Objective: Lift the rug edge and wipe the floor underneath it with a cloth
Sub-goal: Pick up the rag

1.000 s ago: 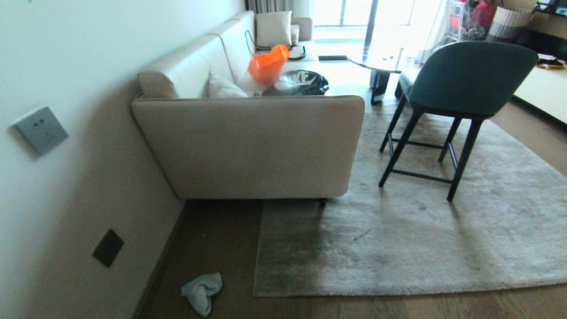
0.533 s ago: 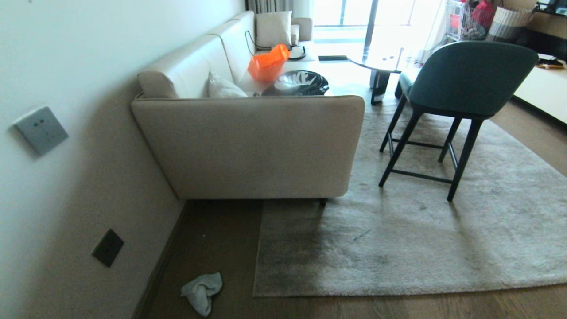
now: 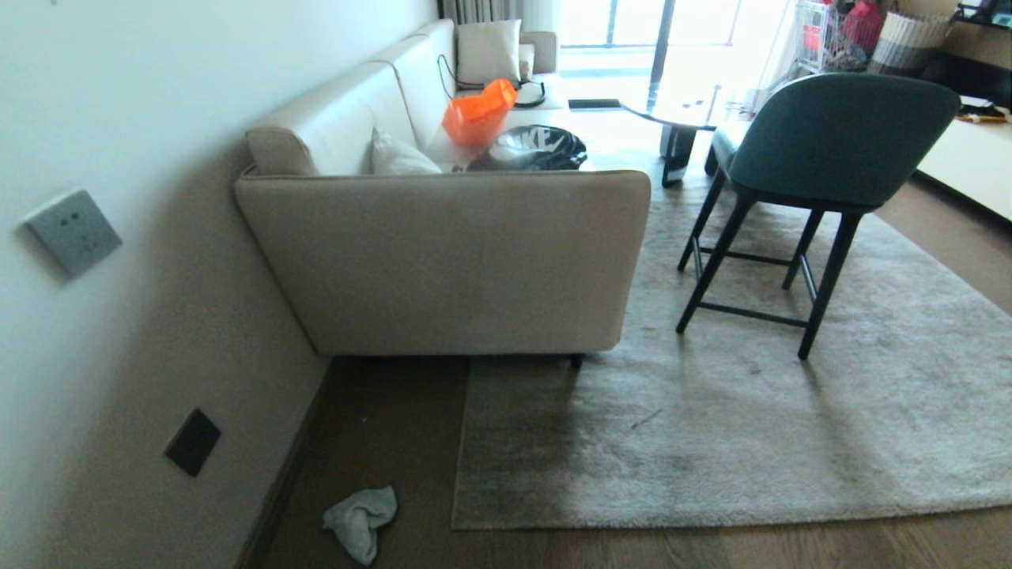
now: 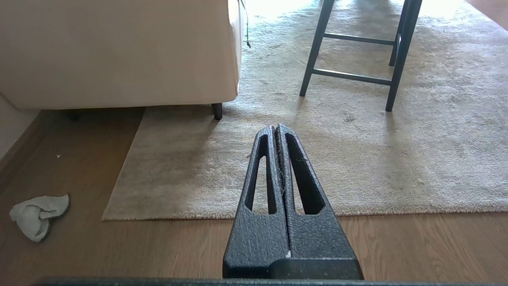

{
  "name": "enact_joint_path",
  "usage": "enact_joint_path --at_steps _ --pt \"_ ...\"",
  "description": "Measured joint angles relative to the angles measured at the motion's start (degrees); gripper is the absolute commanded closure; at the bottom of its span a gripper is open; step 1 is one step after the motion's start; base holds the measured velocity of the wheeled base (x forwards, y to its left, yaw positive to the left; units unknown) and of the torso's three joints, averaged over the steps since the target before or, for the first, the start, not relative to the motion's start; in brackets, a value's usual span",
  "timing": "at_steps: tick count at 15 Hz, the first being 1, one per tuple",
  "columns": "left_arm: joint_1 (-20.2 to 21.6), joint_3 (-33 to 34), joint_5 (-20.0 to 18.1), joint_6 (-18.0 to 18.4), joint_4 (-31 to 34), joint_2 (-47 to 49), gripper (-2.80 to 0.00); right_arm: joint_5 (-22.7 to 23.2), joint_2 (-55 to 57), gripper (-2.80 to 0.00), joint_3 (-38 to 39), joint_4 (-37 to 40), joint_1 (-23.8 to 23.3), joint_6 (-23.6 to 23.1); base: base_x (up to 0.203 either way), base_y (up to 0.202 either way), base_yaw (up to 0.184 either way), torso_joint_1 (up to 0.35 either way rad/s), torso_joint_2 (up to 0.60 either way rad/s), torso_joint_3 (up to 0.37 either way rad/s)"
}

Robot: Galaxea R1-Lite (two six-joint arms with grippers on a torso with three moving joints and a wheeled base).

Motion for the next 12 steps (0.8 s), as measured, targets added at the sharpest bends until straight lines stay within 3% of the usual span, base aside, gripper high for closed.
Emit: enact_joint_path --at_steps 12 --pt "0.00 0.00 0.02 -0.09 -0.04 0.00 0.00 0.00 0.00 0.00 0.00 -0.02 0.00 -0.01 0.000 0.000 0.000 0.000 0.00 -0.020"
